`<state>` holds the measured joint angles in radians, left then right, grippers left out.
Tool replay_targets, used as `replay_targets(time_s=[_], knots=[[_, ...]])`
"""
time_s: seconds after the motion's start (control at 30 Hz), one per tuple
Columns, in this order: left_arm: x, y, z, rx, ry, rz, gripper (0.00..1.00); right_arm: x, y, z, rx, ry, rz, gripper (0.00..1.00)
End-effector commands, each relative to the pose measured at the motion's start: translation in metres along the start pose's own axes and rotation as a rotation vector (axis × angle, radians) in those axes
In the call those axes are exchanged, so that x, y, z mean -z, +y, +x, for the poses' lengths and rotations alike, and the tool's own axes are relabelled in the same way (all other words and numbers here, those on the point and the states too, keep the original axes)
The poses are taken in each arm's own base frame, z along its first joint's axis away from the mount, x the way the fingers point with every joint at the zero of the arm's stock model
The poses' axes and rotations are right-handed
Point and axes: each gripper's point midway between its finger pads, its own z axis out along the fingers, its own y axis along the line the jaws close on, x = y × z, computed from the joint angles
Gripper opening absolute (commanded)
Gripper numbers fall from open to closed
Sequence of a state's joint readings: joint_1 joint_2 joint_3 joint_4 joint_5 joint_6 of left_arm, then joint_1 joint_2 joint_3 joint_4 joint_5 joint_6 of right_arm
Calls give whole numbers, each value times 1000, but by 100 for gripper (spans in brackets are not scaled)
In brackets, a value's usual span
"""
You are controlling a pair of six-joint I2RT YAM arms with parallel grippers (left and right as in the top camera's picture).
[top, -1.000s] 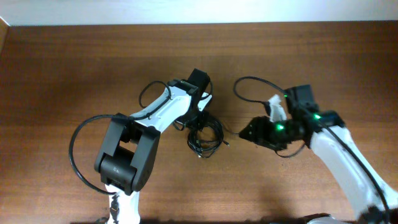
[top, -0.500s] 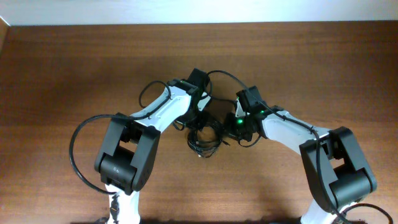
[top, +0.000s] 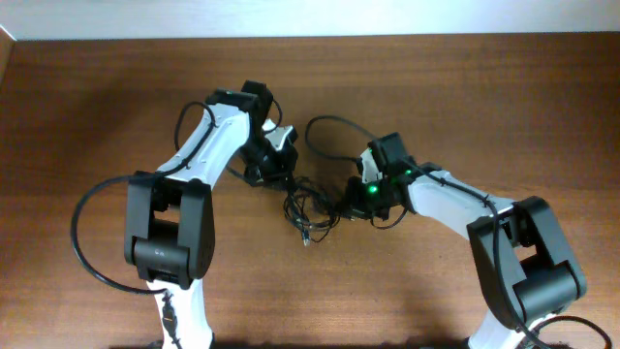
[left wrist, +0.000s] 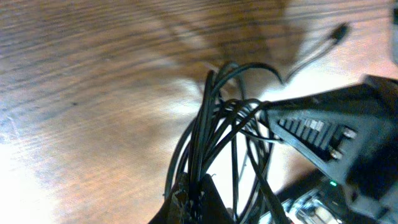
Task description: Untangle cables
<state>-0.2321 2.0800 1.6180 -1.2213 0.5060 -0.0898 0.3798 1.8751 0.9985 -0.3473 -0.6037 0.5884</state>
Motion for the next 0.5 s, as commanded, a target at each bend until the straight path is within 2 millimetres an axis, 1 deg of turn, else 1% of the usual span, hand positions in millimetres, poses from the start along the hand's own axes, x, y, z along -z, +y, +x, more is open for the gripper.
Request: replay_targets(time_s=[0.0, 0.03, 0.07, 0.1, 0.23, 0.27, 0.3, 0.33, 0.4, 0.43, 0.47], knots=[[30, -20, -15, -141, -70, 133, 0, 10, -26, -1, -4, 42, -54, 4], [34, -41, -12, -238, -77, 256, 0, 16, -21, -1, 18, 57, -119, 4], [39, -57, -8, -329, -88, 349, 0, 18, -25, 0, -1, 62, -117, 4], [43, -67, -4, -403, -99, 414, 0, 21, -32, 1, -22, 68, -103, 4], [42, -67, 6, -546, -93, 415, 0, 28, -43, 0, -60, 67, -91, 4], [42, -68, 12, -588, -81, 419, 0, 29, -44, 0, -66, 68, -91, 4], [40, -71, 22, -665, -61, 427, 0, 30, -46, 1, -79, 72, -89, 4], [39, -72, 27, -700, -47, 432, 0, 30, -46, 3, -85, 81, -94, 4], [38, -71, 29, -705, -35, 420, 0, 31, -42, 5, -87, 91, -113, 6], [38, -71, 29, -706, -34, 417, 0, 31, -41, 5, -66, 93, -121, 25], [37, -71, 30, -707, -32, 417, 0, 31, -41, 5, -66, 93, -121, 40]])
